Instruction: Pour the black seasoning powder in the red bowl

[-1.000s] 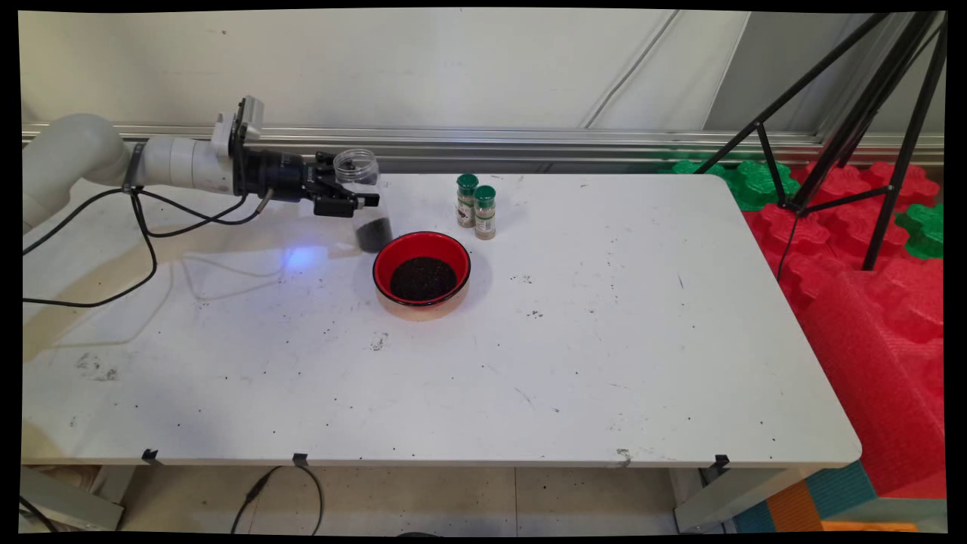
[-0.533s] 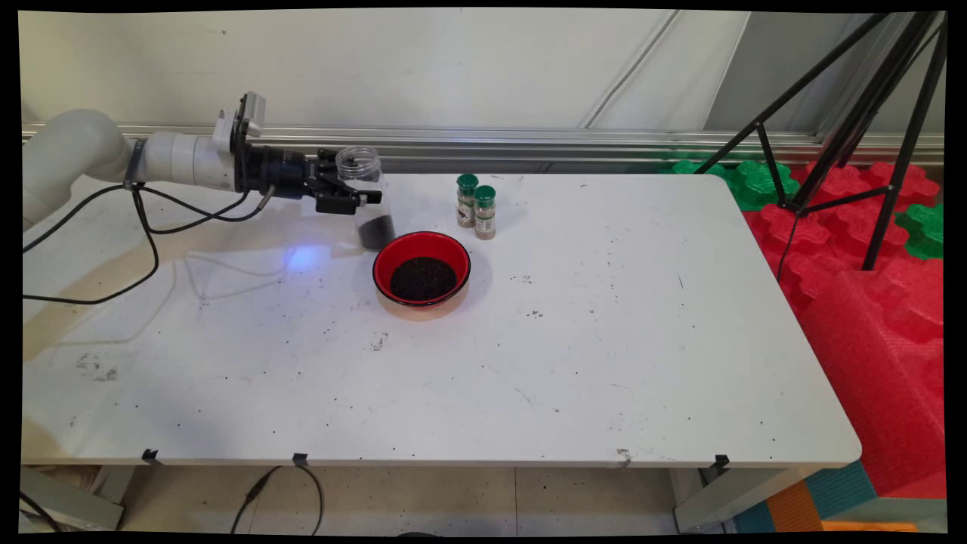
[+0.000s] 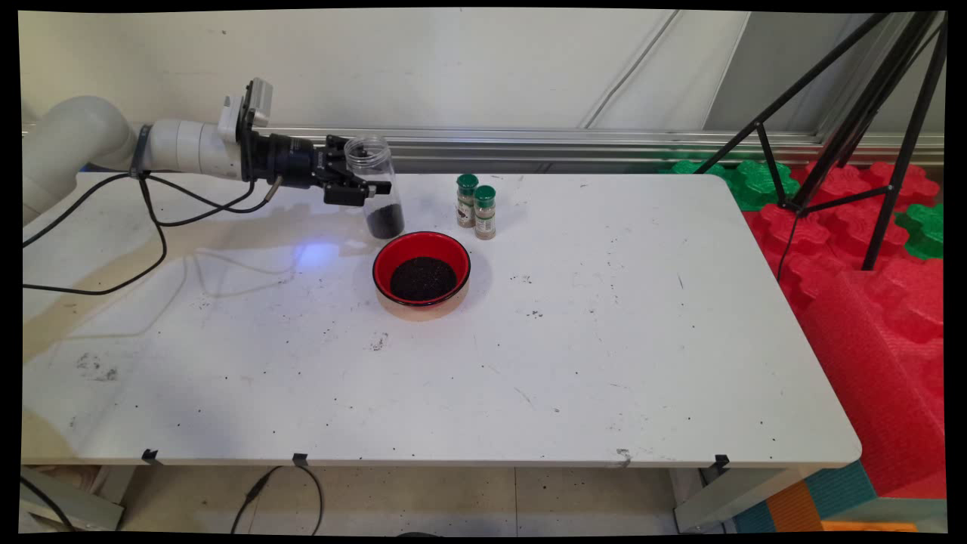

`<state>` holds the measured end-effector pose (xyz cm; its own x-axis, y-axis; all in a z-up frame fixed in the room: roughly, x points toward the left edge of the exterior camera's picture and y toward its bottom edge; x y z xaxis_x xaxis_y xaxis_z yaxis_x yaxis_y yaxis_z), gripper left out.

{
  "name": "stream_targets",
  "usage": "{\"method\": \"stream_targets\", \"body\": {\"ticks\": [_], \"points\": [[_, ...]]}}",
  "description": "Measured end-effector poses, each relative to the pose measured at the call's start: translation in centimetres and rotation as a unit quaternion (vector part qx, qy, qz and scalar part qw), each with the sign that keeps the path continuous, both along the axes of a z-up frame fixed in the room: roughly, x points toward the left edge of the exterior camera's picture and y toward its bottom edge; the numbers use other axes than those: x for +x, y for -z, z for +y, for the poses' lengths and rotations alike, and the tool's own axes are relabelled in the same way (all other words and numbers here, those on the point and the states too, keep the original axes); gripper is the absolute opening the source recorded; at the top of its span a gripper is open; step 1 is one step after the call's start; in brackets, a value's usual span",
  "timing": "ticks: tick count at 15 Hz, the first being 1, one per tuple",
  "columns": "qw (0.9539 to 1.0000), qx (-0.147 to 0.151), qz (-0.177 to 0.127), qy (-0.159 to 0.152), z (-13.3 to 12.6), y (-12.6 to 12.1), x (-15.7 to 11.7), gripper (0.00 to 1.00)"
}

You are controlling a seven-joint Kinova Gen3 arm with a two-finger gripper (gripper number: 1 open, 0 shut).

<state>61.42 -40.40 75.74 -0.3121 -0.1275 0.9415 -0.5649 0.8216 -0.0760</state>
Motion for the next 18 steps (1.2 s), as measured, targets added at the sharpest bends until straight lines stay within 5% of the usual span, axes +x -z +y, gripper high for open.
{"method": "stream_targets", "body": {"ticks": [11,15,18], "points": [[0.9950,-0.077,-0.054,0.034,-1.3,-2.9,-3.1,0.00],[0.9876,-0.115,-0.091,0.056,-1.3,-3.3,-3.9,0.00],[0.9777,-0.151,-0.124,0.077,-1.3,-3.6,-4.6,0.00]]}}
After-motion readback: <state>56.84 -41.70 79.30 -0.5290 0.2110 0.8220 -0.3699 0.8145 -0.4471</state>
